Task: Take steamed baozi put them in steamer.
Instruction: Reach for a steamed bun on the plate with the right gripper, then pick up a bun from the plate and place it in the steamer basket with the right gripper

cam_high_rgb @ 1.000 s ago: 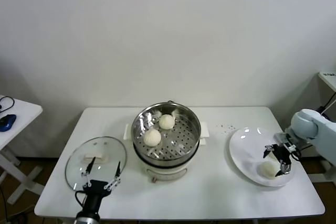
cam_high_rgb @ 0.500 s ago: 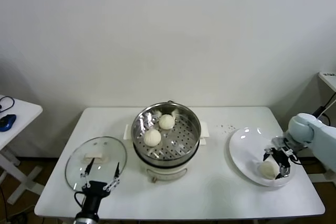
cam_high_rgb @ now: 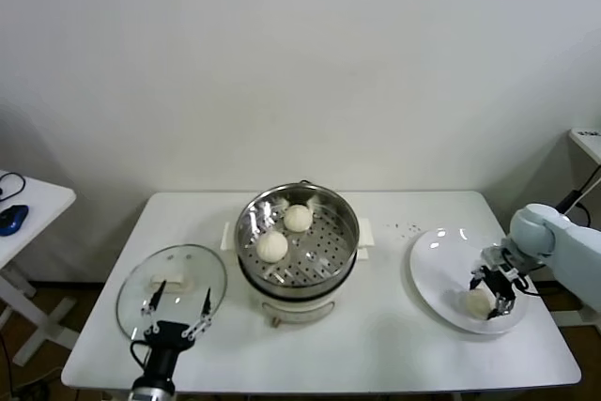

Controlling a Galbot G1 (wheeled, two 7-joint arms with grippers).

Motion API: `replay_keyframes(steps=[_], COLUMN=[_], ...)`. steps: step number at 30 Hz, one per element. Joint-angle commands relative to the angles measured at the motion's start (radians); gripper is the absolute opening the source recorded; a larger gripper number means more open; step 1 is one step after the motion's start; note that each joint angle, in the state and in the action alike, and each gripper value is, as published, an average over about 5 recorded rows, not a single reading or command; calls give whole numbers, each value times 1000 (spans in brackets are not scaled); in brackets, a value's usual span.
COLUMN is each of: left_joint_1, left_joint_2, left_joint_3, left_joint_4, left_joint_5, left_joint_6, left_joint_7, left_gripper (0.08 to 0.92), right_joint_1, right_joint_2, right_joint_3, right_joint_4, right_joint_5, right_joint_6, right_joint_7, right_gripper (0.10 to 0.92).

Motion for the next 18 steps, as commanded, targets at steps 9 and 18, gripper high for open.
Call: replay_keyframes(steps=[9, 18], left_joint_1=[0, -7], left_joint_2=[-4, -3], left_joint_3=[7, 8], left_joint_4=[1, 0], left_joint_5=[-2, 6], left_joint_6=[7, 14], left_joint_7=[-1, -1], left_gripper=[823, 823], right_joint_1=[190, 766], right_joint_2=[13, 146], right_joint_3=[-88, -467], right_joint_4=[82, 233], right_joint_5=[93, 187], right_joint_6=[39, 207], right_joint_7=[-33, -75], right_gripper=[693, 695])
